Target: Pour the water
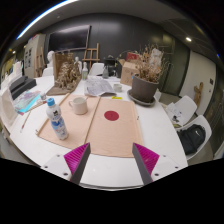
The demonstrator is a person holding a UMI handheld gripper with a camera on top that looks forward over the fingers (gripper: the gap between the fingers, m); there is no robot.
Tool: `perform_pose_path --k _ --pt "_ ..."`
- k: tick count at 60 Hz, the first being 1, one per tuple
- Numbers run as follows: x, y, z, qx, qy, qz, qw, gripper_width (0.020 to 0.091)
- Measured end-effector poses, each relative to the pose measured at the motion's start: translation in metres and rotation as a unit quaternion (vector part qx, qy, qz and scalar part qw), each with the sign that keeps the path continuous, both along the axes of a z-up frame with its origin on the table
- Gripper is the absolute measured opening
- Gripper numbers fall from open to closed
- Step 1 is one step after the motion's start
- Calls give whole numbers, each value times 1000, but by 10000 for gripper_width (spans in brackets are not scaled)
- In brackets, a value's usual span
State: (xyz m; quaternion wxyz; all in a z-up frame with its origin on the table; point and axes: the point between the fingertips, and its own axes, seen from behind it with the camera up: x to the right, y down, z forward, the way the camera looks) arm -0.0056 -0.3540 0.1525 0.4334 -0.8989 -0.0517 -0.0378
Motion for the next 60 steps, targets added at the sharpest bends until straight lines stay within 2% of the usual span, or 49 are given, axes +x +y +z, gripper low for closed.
perform_pose_path --k 8,13,27,42,47,50,55,60 --pt "-35 -1 -13 -6 15 15 1000 860" --pt "-91 5 -35 -8 31 20 999 858" --pt "-200 31 -61 31 54 43 997 857" --pt "-236 107 -93 84 63 -4 994 846" --pt "-234 125 -104 93 53 -15 994 778" --pt "-233 132 -108 100 52 -18 993 696" --pt "-239 139 -111 108 63 -14 992 519" --pt "-237 140 -108 114 51 -12 992 502"
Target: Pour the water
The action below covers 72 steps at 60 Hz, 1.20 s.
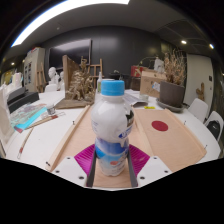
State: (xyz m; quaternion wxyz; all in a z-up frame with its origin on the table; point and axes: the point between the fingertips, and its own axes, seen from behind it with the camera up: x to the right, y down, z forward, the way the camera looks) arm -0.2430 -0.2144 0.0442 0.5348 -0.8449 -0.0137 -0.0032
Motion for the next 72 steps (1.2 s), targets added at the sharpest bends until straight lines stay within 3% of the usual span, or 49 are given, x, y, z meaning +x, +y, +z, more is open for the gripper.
perform_pose_path --k 10,22,38,50,59,72 --pt "0 2 -1 2 3 -6 1000 381" --pt "7 2 8 -8 -13 -15 1000 380" --pt "83 28 75 6 -111 -62 992 380" --pt "165 78 121 2 -312 -81 947 380" --pt "201 131 134 3 -485 -62 872 380" --pt "202 194 118 1 -689 25 725 378"
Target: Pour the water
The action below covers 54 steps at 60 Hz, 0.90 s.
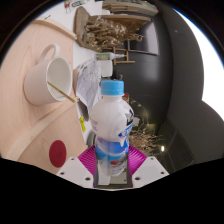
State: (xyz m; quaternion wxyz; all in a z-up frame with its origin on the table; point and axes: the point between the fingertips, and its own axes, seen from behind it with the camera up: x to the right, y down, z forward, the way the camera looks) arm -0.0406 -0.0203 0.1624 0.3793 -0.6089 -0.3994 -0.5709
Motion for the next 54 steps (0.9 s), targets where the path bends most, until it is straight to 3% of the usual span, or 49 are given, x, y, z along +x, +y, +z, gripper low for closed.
perform_pose_path --k 17,31,43,54 --pt "-20 40 -9 -29 -179 66 981 376" --pt "-35 42 5 -21 -192 97 976 381" --pt "-31 34 9 -17 -152 94 984 381" --pt "-10 14 6 7 149 41 988 381"
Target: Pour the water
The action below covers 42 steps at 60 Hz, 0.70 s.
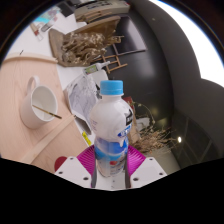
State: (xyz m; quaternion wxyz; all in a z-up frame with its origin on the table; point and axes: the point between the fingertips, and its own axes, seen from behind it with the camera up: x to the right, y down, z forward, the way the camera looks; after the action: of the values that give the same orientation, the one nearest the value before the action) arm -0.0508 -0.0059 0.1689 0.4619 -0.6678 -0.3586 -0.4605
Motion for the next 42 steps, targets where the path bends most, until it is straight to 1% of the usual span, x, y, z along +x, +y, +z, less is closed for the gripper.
perform_pose_path --k 7,14,18,27,42 --pt "0 -9 6 4 217 -23 976 381" --pt "7 -7 -9 -5 382 -46 923 381" --pt "7 -7 -22 -9 448 -52 893 381" --pt "18 -2 -55 -20 520 -59 852 381" --pt "35 -1 -106 -34 559 -84 824 384"
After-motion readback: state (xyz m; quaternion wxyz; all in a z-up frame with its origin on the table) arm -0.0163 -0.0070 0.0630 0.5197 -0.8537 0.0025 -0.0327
